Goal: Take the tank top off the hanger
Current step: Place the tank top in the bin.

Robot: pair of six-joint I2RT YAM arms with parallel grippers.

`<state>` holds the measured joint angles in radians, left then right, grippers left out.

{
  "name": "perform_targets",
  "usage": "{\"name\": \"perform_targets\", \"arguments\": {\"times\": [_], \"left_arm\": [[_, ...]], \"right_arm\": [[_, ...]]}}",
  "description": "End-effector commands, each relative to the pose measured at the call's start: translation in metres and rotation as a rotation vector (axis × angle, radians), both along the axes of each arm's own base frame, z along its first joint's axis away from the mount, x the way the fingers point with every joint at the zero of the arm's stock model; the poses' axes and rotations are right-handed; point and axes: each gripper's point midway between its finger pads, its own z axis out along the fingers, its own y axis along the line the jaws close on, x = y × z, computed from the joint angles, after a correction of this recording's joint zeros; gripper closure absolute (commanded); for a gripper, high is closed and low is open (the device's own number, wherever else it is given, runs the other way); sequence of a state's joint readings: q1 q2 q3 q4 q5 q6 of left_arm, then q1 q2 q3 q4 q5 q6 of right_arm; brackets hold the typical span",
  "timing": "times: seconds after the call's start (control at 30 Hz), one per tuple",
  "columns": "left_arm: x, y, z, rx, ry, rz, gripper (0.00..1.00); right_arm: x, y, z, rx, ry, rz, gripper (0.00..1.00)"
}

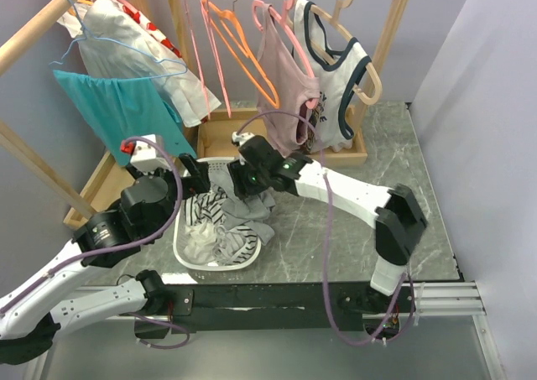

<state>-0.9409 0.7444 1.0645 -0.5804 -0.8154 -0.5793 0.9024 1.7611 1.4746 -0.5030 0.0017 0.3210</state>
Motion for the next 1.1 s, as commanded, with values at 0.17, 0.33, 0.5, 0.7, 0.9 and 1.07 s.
{"name": "perform_targets", "arguments": {"times": [0.17,0.33,0.5,0.7,0.9,1.07], "left_arm": [[0.007,-0.024,0.030,-0.045,-0.063,-0.087,0.01],[0.010,-0.037,0.031,-0.032,-0.055,-0.122,0.01],[0.013,-0.049,0.033,-0.034,-0.051,-0.155,0.01],[0.013,-0.050,0.036,-0.030,-0.051,-0.162,0.01],[0.012,-0.049,0.037,-0.033,-0.056,-0.161,0.01],[0.012,-0.048,0.036,-0.022,-0.052,-0.160,0.01]], "right_arm": [[-0.043,-0.031,0.125,0.325,-0.253,0.020,0.25],[-0.045,-0.060,0.115,0.282,-0.248,-0.077,0.28],[-0.049,-0.063,0.062,0.193,-0.136,-0.121,0.72],[-0.046,-0.054,0.018,0.143,-0.045,-0.163,0.92],[-0.048,-0.023,-0.008,0.156,0.025,-0.111,0.97],[-0.044,-0.001,-0.018,0.135,0.041,-0.053,0.97]]}}
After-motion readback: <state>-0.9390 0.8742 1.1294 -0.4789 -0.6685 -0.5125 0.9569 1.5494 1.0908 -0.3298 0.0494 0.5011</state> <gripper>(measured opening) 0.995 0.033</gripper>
